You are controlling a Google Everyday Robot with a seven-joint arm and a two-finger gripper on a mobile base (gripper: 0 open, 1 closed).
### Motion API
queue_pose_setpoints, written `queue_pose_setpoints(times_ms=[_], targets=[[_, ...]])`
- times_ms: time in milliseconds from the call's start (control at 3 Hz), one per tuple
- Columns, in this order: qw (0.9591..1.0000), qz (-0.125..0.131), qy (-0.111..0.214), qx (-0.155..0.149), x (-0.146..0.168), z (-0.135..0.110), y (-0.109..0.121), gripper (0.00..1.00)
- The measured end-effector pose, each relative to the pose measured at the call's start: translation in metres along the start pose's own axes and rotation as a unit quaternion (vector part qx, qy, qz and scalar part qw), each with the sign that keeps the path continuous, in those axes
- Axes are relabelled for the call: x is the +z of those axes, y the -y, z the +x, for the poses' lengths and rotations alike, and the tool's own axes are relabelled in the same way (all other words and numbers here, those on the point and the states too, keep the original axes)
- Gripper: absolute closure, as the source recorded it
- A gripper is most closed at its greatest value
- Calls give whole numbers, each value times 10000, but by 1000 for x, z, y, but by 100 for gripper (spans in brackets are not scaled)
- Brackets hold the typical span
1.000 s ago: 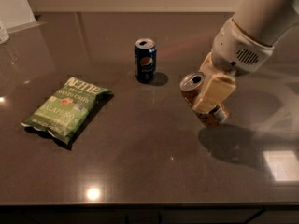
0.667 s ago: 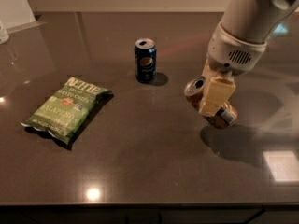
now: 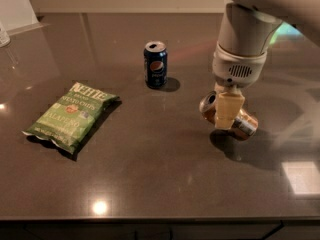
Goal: Knock orange can over
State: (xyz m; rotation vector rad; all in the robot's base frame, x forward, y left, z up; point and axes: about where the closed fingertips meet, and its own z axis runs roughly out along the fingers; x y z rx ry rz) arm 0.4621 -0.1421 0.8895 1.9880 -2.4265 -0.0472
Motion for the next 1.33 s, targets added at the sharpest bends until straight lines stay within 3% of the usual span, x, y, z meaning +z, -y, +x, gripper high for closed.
queue_pose_setpoints(times_ms=[667, 1000, 1333], targets=[[9989, -88, -457, -16, 30, -2, 5, 12], [9995, 115, -295, -15, 29, -9, 14, 0], [9995, 121, -291, -15, 29, -9, 14, 0]])
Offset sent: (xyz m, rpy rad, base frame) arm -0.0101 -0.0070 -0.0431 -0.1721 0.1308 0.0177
